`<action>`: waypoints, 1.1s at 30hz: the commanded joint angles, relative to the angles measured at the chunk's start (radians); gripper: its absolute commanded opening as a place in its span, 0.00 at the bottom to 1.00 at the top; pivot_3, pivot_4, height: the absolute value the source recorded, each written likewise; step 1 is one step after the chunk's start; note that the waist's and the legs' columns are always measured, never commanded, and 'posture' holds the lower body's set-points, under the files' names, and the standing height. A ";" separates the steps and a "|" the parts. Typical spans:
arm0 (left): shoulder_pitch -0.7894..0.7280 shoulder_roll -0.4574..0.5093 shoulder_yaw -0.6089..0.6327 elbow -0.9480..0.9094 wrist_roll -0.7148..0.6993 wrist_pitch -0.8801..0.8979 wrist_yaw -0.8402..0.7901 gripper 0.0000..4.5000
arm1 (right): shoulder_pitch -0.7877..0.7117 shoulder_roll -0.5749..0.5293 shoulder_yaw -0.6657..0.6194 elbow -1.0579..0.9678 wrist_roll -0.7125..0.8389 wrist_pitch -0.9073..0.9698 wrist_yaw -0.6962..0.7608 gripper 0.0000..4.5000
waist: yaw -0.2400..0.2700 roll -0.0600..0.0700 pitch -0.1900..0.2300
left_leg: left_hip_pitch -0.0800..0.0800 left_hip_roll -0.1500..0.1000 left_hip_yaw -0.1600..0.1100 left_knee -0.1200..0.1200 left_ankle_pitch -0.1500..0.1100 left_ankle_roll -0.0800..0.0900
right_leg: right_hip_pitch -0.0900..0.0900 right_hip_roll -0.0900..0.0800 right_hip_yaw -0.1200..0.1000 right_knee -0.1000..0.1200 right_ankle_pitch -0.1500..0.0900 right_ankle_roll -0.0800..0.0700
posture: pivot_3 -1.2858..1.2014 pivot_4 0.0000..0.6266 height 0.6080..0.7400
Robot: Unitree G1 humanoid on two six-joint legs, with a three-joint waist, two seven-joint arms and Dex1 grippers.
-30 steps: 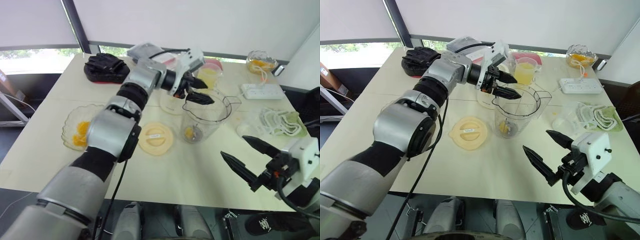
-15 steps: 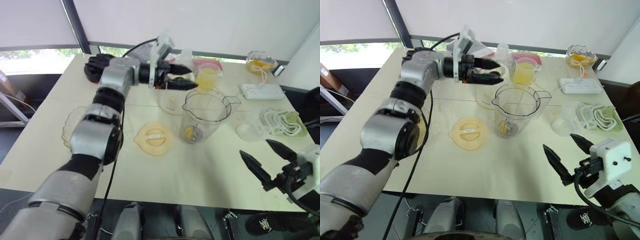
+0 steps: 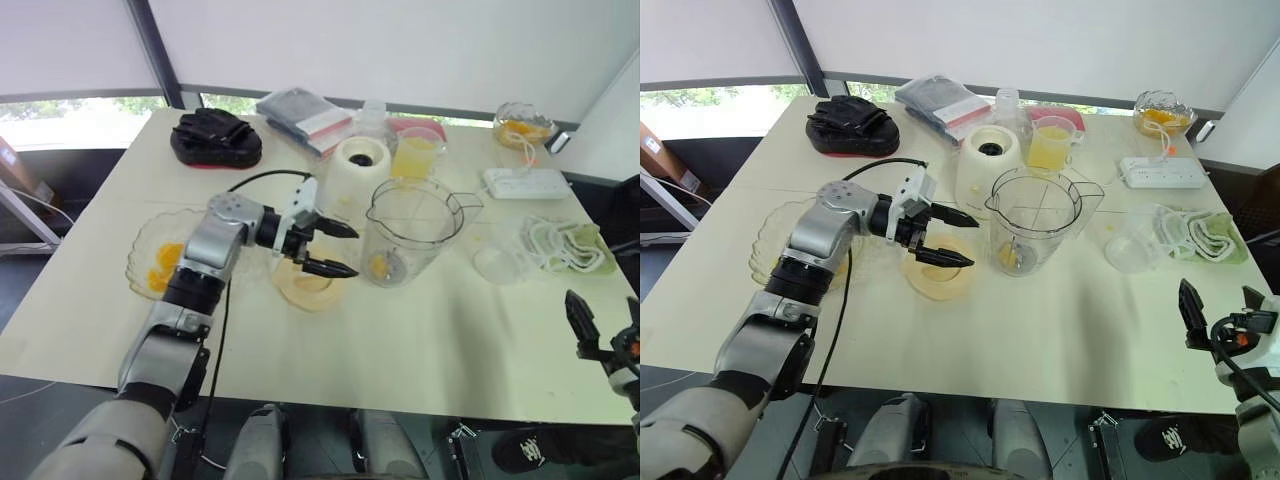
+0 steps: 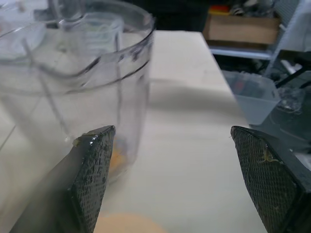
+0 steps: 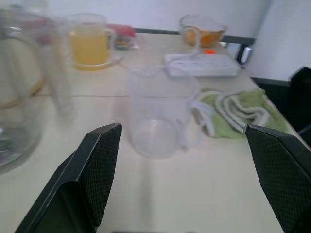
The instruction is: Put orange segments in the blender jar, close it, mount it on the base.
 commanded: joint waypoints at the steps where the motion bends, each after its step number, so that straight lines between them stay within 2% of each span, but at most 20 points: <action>1: 0.017 0.006 -0.002 -0.072 -0.036 0.018 0.027 0.88 | -0.054 -0.018 0.026 0.083 -0.064 -0.045 0.000 0.94 | -0.002 0.003 -0.001 | 0.000 0.000 0.000 0.000 0.000 0.000 | 0.000 0.000 0.000 0.000 0.000 0.000 | 0.52 0.24 1.00; 9: 0.062 0.060 0.015 -0.153 -0.084 0.085 0.073 0.88 | -0.242 -0.053 0.093 0.354 -0.166 -0.127 0.026 0.94 | -0.006 0.006 -0.002 | 0.001 0.000 0.000 0.000 0.000 0.000 | 0.000 0.002 0.001 0.001 0.000 0.000 | 0.52 0.24 1.00; 19: 0.095 0.100 0.018 -0.228 -0.115 0.145 0.159 0.88 | -0.435 -0.069 0.135 0.641 -0.282 -0.261 -0.018 0.94 | -0.005 0.007 -0.002 | 0.001 -0.001 0.001 0.000 0.000 0.000 | 0.000 0.001 0.001 0.001 0.001 0.000 | 0.52 0.24 1.00; 33: 0.122 0.128 0.003 -0.259 -0.120 0.141 0.213 0.88 | -0.536 -0.058 0.150 0.791 -0.299 -0.328 -0.050 0.94 | -0.008 0.008 -0.002 | 0.001 -0.001 0.001 0.000 0.000 0.000 | 0.000 0.001 0.001 0.001 0.002 0.003 | 0.52 0.24 1.00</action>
